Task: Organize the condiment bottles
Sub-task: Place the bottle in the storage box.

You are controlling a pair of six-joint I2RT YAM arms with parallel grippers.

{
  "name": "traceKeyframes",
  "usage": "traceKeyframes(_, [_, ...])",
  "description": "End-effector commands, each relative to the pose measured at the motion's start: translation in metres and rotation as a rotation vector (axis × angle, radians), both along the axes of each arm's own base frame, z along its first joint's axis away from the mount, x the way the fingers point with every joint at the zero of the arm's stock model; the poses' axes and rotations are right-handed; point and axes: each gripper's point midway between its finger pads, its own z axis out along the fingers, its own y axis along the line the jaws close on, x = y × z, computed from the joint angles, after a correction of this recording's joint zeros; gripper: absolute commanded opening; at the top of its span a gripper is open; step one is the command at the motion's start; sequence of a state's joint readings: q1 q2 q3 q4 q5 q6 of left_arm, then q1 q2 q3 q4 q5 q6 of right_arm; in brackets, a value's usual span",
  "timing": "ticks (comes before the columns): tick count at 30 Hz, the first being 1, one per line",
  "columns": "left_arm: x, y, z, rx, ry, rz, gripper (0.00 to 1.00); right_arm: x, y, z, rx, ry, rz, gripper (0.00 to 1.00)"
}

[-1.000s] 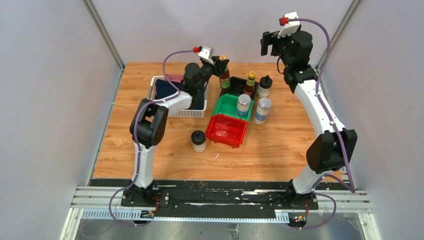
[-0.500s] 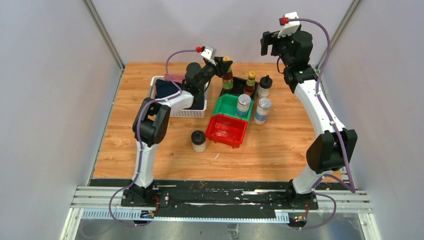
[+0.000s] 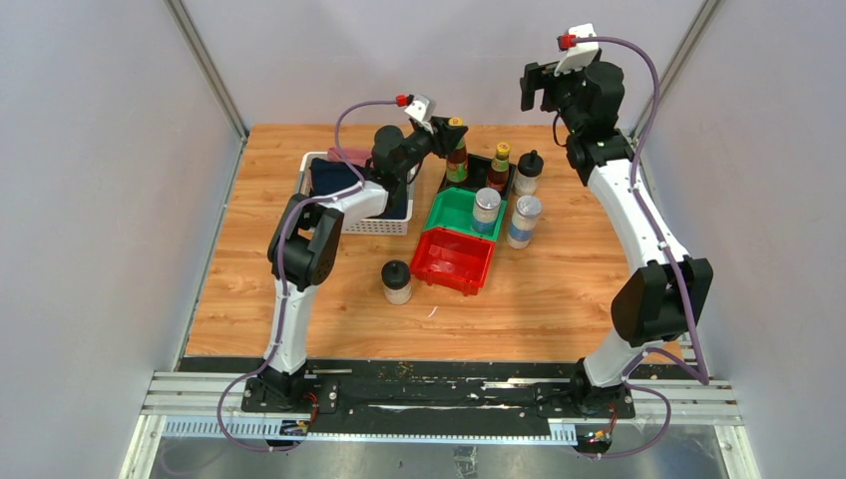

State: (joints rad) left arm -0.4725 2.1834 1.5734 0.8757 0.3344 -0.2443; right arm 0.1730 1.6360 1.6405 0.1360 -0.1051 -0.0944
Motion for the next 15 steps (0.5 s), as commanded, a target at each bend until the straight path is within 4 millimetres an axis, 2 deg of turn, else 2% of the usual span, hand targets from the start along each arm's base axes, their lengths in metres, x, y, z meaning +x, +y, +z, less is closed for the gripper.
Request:
traceKeyframes(1, [-0.002,0.003,0.058,-0.076,-0.158,-0.012,0.0,0.003,-0.009,0.006,0.004,-0.024,-0.011,0.91])
traceKeyframes(15, [0.006,-0.005,0.043,-0.074,-0.133,-0.028,0.0,0.006,-0.011,0.003,0.009,-0.019,-0.009,0.91])
